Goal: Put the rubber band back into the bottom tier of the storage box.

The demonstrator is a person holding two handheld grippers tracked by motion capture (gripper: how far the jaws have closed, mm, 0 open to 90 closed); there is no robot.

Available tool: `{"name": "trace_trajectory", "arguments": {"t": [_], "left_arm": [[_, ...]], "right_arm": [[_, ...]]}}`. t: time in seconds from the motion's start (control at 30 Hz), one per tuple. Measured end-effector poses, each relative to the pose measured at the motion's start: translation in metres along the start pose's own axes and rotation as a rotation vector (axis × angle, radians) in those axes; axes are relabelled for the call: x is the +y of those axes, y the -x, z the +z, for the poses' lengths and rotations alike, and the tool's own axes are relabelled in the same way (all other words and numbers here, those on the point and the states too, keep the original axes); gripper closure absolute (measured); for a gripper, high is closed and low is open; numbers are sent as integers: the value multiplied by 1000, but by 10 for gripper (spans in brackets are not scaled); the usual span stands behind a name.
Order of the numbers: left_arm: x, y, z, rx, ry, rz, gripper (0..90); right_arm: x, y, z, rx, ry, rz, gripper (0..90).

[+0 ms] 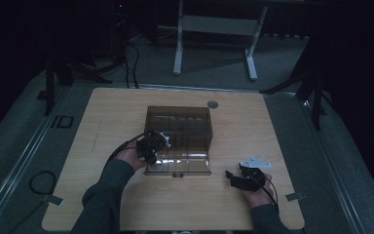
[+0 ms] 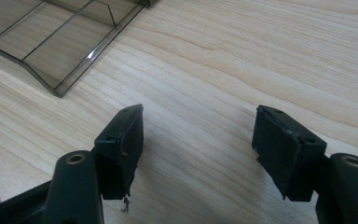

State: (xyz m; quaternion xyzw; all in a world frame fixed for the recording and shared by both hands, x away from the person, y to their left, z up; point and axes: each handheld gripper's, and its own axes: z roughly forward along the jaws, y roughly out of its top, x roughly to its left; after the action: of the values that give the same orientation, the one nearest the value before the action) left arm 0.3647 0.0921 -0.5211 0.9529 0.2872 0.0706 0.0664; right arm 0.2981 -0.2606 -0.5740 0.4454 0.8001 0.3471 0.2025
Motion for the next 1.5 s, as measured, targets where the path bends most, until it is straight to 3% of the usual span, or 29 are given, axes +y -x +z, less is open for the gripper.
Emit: {"name": "trace_trajectory", "arguments": {"t": [0.93, 1.5], "left_arm": [[-1, 0, 0, -6, 10, -8, 747], [-3, -3, -8, -9, 53, -13, 717]], "right_arm": [[0, 0, 0, 0, 0, 0, 335], [0, 0, 0, 0, 0, 0, 335]]}}
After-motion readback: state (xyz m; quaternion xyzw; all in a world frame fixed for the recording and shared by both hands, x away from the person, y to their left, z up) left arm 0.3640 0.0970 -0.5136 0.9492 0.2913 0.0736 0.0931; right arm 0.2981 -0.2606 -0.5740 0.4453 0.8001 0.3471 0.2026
